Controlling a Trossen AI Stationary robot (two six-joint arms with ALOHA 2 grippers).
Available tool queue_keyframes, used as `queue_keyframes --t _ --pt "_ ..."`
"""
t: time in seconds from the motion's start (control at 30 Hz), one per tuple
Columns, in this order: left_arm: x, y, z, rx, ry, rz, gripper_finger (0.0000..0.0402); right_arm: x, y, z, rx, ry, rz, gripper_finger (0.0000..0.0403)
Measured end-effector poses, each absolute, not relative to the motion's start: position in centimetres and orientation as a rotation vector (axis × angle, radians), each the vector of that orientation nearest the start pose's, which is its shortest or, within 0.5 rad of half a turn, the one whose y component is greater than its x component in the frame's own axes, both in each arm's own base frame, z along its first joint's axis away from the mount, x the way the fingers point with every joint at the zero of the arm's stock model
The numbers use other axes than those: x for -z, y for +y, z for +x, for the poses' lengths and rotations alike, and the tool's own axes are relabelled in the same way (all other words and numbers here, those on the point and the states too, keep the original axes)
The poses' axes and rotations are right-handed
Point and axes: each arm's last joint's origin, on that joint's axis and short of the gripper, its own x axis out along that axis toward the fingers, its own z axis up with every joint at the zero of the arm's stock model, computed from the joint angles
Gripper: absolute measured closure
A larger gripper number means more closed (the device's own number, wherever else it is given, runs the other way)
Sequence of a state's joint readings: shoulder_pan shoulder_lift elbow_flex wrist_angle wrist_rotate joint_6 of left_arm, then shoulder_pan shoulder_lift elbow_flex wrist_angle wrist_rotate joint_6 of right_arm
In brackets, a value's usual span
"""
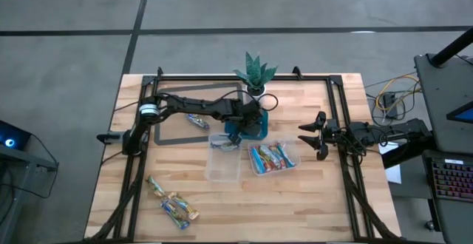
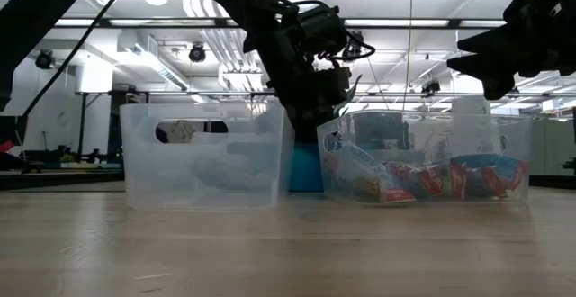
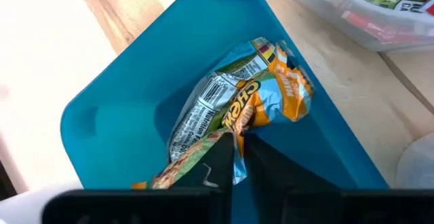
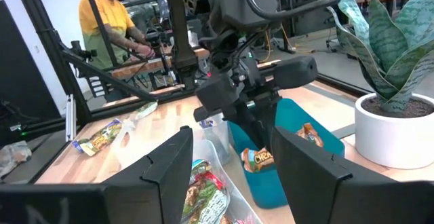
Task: Pick and place Granola Bars by type
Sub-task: Put the yellow granola bar into the blue bin
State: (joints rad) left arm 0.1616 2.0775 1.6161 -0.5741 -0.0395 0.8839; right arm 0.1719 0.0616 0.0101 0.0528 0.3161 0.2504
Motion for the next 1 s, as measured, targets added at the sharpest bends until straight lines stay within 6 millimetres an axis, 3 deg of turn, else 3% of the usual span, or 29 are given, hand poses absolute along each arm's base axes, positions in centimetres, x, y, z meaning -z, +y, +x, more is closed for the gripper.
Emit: queue_keyframes --t 0.37,0.7,0.83,1.0 --pt "-20.4 7.6 43.5 0.234 1.040 0.743 0.0308 -16.7 0.8 10.0 0.143 -0.019 0.250 0.0213" --pt "-23.6 8.1 42.1 0.016 1.116 0.853 0.0303 -16.7 0.8 10.0 0.143 -0.019 0.250 0.0213" --pt "-25.0 7.9 40.9 -0.035 1.133 0.758 0.0303 -16.7 0.8 10.0 0.141 -0.018 0.250 0.0213" --pt "-27.0 7.9 39.0 -0.230 1.162 0.573 0.0303 -16.7 0.8 10.0 0.144 -0.019 0.250 0.0213"
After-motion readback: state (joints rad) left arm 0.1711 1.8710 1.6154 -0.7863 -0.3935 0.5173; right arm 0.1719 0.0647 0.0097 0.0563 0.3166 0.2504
